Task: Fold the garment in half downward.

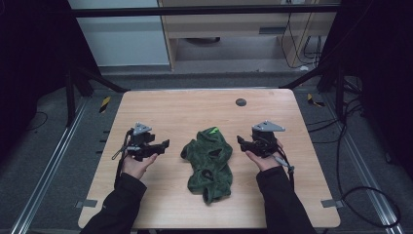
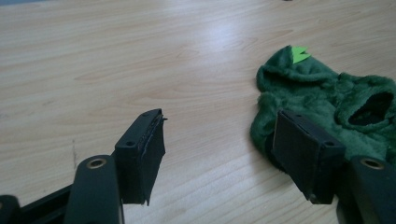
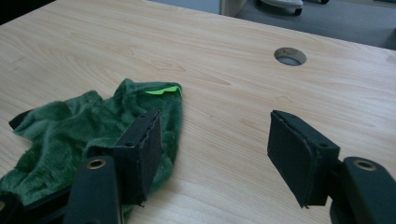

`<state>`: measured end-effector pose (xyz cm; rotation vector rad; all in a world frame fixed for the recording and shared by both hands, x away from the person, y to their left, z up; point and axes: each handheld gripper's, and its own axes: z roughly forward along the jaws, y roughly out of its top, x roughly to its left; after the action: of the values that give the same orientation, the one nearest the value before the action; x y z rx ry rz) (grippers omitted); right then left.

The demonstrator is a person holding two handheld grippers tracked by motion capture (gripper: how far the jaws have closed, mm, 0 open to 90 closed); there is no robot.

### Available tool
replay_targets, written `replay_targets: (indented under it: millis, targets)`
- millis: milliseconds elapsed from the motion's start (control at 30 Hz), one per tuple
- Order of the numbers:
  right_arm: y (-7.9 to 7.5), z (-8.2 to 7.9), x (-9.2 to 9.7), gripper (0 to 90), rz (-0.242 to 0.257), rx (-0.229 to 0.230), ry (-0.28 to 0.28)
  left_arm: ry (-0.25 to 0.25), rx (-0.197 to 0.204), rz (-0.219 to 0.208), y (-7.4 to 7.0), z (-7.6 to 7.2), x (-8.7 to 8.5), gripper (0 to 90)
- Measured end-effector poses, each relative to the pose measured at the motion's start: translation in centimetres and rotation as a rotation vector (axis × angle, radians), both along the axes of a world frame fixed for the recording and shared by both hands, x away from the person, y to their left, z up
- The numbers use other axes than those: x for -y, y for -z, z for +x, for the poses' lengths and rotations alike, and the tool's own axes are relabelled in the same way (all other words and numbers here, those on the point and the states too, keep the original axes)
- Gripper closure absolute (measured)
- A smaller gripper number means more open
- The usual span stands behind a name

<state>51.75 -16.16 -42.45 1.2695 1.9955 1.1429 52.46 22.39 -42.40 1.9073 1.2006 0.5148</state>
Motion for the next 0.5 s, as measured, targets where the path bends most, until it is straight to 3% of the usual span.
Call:
replay_targets:
  millis: [200, 500]
  targets:
    - [0.1, 0.7, -0.8, 36.1, 0.009, -0.006, -0.012, 0.009, -0.007, -0.005, -0.1, 0.8, 0.5, 35.9]
    - [0.9, 2.1, -2.0, 38.1, 0.011, -0.053, -0.027, 0.036, -0.028, -0.010, 1.0, 1.9, 1.8, 39.2]
